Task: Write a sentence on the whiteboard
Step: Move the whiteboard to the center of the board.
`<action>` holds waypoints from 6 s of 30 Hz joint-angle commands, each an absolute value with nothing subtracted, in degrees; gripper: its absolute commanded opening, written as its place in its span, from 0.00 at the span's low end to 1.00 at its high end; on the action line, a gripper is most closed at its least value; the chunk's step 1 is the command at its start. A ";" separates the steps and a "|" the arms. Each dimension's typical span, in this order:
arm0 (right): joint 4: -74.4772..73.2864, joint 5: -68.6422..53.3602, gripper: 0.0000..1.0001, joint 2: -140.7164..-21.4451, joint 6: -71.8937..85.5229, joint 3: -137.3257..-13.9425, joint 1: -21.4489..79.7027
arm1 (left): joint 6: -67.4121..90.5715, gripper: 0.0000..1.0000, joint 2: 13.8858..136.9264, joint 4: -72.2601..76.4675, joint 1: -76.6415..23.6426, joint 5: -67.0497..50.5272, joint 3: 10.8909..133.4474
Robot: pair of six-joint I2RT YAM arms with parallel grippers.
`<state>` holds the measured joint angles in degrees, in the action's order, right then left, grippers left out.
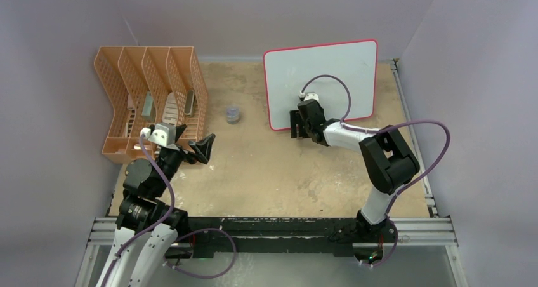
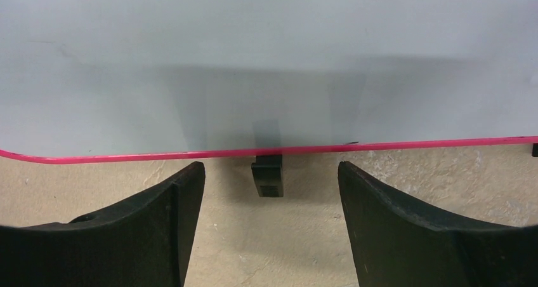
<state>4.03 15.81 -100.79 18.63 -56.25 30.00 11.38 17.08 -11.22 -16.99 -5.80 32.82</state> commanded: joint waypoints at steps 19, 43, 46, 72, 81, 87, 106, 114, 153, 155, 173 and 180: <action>6.77 18.38 0.78 -97.48 18.87 -56.24 30.33 | 10.63 1.00 16.79 -8.52 -16.70 -6.55 34.37; 7.32 13.30 0.78 -93.46 18.87 -51.98 30.32 | 10.63 1.00 16.90 -8.53 -16.70 -6.59 34.28; 7.73 14.70 0.78 -94.90 18.87 -52.95 30.30 | 10.63 1.00 16.96 -8.51 -16.70 -6.61 34.28; 11.96 17.52 0.78 -97.08 18.87 -53.76 30.32 | 10.37 1.00 17.27 -8.24 -16.70 -6.53 34.23; 17.74 13.03 0.97 -85.94 25.90 -44.92 30.32 | 10.37 1.00 17.14 -8.55 -16.70 -6.10 34.32; 21.53 14.72 0.99 -76.45 26.97 -38.21 30.31 | 10.50 1.00 17.12 -8.87 -16.70 -5.81 34.45; 13.87 16.95 0.74 -87.11 27.49 -45.64 30.32 | 10.63 1.00 17.74 -9.21 -16.70 -5.71 34.54; 13.01 19.28 0.74 -94.71 27.49 -50.49 30.28 | 10.63 1.00 17.75 -8.88 -16.70 -5.89 34.40; 11.02 21.33 0.00 -95.85 25.97 -50.19 44.82 | 10.28 1.00 16.94 -8.92 -16.70 -3.72 34.47; 10.09 21.75 0.00 -95.93 27.75 -50.25 48.06 | 10.28 1.00 16.68 -9.05 -16.70 -3.31 34.48; 4.08 26.53 0.00 -102.68 43.94 -55.98 70.64 | 10.98 1.00 14.68 -9.97 -16.70 -0.12 34.63; 1.81 27.77 0.00 -104.56 45.36 -57.83 72.51 | 11.14 1.00 14.46 -10.09 -16.70 -0.12 34.65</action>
<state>2.66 30.52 -104.07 40.01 -56.62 71.66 10.94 14.96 -11.68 -16.99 -0.75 32.82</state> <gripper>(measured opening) 0.180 0.996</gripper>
